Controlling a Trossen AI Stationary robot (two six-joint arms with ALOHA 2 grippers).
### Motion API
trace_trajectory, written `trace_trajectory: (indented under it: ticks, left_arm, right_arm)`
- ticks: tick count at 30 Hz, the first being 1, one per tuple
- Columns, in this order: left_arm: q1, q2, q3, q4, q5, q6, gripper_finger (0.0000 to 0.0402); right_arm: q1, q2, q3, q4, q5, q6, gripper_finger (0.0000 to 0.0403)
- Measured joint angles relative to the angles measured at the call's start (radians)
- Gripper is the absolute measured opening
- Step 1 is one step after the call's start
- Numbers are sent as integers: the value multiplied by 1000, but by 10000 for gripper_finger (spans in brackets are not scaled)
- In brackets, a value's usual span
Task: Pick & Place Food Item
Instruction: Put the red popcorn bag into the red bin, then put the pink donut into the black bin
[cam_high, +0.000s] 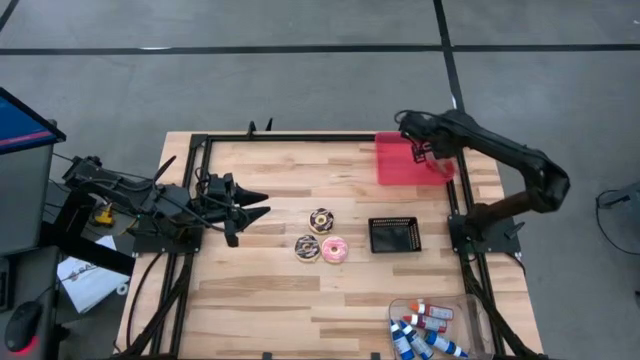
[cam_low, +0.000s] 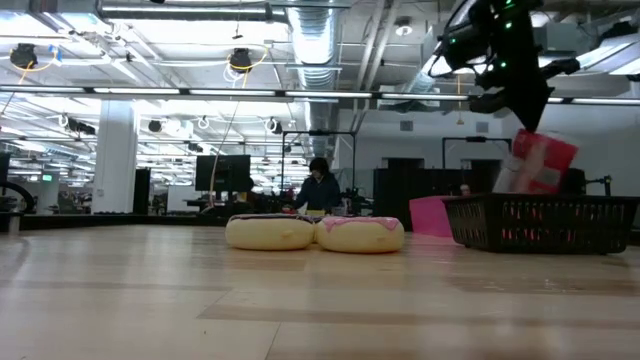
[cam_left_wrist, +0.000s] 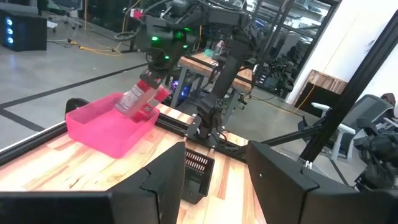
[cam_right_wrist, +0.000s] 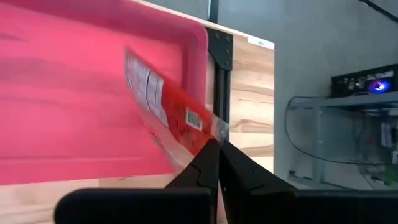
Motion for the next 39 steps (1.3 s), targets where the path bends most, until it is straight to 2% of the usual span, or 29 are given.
trace_trajectory:
  ticks: [5,14,17,21,27,30,39]
  left_arm:
    - [0,0,0,0,4,-22,167]
    - [-26,0,0,6,45,-61,167]
    - [-37,2,0,5,45,-75,167]
    - [-55,2,0,5,42,-78,167]
    - [-58,2,0,7,38,-82,167]
    - [-58,2,0,13,38,-82,167]
    - [-58,2,0,15,38,-86,167]
  right_arm:
    - [11,3,-7,40,-8,9,0]
    - [19,134,-6,128,-5,-10,0]
    - [37,163,-5,205,-30,-11,0]
    - [65,180,-6,333,-128,-24,0]
    - [77,155,3,481,-151,-40,1]
    - [68,154,32,491,-151,-40,13]
    - [47,153,79,491,-171,-57,86]
